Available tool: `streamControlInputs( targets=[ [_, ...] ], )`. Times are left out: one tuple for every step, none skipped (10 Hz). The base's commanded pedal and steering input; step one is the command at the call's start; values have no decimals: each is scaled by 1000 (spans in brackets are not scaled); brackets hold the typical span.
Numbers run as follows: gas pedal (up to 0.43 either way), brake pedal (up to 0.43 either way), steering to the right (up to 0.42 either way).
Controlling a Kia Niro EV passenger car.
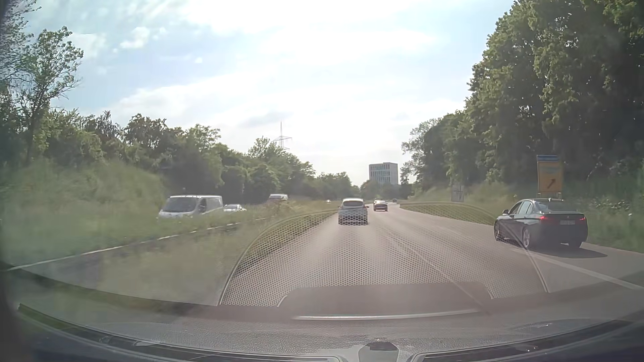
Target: Follow the waypoints while adhering to traffic rules and regulations
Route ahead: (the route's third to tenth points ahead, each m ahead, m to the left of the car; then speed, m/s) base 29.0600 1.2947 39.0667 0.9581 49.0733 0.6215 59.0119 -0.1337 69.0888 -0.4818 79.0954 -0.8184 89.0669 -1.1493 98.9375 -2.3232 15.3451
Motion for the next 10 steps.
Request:
streamControlInputs(
  targets=[
    [79, 0, 0],
    [79, 0, 2],
    [67, 0, 2],
    [67, 0, 3],
    [67, 0, 2],
    [67, 0, 3],
    [47, 0, 3],
    [47, 0, 2],
    [47, 0, 3],
    [47, 0, 2]
  ],
)
